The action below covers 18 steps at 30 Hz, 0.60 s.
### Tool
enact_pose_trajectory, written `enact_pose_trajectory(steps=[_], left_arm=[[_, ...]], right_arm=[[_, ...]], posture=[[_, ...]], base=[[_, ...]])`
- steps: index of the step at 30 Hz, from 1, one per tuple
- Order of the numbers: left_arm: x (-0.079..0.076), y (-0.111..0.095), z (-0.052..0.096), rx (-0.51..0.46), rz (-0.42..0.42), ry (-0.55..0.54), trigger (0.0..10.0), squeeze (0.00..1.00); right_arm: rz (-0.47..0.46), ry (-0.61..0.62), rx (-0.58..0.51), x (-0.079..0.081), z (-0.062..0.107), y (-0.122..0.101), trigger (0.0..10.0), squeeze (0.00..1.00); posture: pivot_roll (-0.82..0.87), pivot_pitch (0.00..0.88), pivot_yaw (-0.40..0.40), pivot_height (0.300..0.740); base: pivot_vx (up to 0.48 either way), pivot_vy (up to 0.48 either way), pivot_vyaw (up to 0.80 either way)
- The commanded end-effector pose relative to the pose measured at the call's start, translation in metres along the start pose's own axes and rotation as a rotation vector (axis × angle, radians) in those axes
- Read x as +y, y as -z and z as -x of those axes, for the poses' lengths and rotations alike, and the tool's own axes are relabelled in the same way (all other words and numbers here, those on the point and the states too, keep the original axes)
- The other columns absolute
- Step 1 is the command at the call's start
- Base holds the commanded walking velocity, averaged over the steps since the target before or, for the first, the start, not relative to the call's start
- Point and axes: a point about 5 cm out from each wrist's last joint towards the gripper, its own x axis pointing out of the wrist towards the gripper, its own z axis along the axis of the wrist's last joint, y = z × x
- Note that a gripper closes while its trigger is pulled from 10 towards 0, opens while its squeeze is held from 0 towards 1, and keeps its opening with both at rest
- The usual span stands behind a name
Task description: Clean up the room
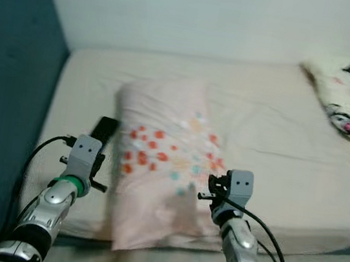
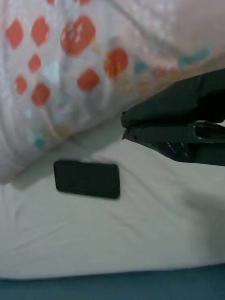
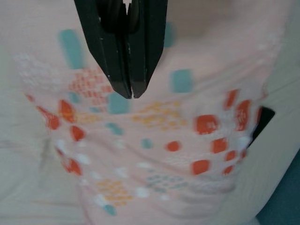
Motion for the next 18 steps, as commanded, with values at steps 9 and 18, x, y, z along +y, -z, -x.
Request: enact_pose_trajectory(steps=[9,18], left_arm=[[-0.0011,0.0018,0.002,-0.007,-0.046,0.016,10.0,0.0],[-0.0019,0.0036,0.002,0.004,-0.019,0.013,10.0,0.0]], right_arm=[[-0.013,0.008,0.012,-0.0002,0.0012,0.0031,10.0,0.0],[-0.013,0.008,0.013,-0.0007,0.0013,0.0031,10.0,0.0]], posture=[[-0.02,0.004,0.078,0.74],[-0.02,0.008,0.077,0.74]], base=[[0.0,-0.335,0.0],[0.0,-0.32,0.0]])
